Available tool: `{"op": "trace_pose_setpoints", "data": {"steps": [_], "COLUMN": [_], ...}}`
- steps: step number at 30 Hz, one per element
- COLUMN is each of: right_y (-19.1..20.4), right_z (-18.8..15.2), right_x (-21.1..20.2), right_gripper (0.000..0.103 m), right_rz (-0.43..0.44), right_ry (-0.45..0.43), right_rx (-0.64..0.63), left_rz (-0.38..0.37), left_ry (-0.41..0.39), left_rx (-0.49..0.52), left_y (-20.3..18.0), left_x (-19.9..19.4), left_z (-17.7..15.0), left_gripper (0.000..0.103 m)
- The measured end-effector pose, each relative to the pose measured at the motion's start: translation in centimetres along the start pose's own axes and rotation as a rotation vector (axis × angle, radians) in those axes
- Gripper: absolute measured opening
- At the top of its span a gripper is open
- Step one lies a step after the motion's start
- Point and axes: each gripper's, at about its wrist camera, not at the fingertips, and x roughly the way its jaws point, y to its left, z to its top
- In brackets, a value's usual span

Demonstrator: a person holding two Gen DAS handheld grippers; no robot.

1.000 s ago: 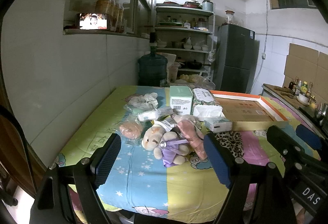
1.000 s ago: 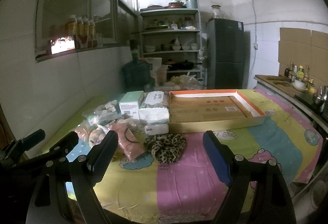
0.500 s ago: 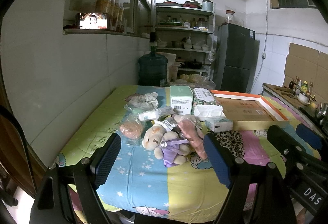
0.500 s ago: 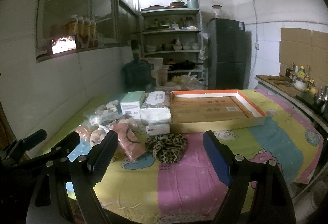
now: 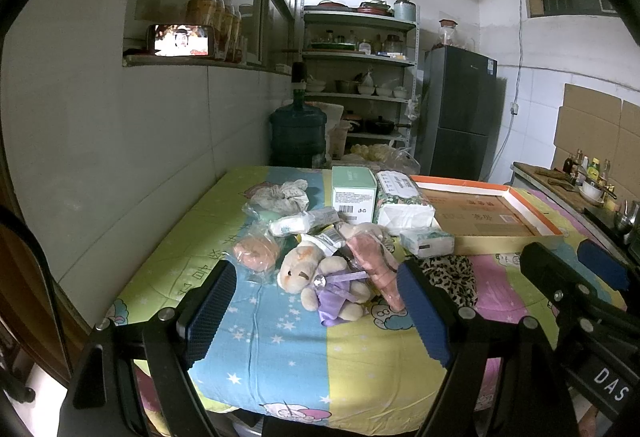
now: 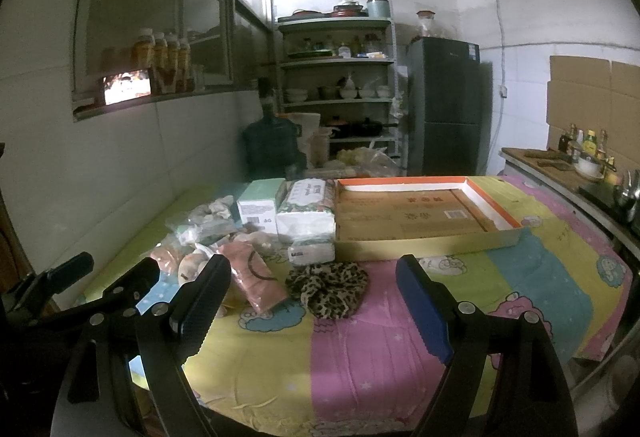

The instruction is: Organize soft objects

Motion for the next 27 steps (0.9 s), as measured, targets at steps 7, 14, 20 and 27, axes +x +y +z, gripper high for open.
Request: {"op": "trace_pose_setpoints", "data": {"steps": [7,14,20,27], "right_y": [0.01,0.01,-0.05,-0.17], "right_z": [0.0,-0.01,-0.06,-0.07], "right_x": [-0.01,-0.02,0.05,0.09], "right_gripper": [0.086,0.086,0.086,0.086], "right_rz": [0.0,0.0,0.0,0.001], "right_ry": [0.0,0.0,-0.001,-0.001], "right_rx": [0.0,0.001,0.001,0.001], "left_rz": [-0.001,0.0,0.0,0.001], "left_ry": [0.001,0.0,0.002,0.002], "left_rx": [0.0,-0.001,-0.003,-0.003], "left_y": [0.07,0.02,0.07,0.09], "left_x": [0.0,0.01,-0.02,0.0], "left_z": [-0.05,-0.05,-0.21,-0.2], "left_gripper": [0.083,0.083,0.083,0.083]}}
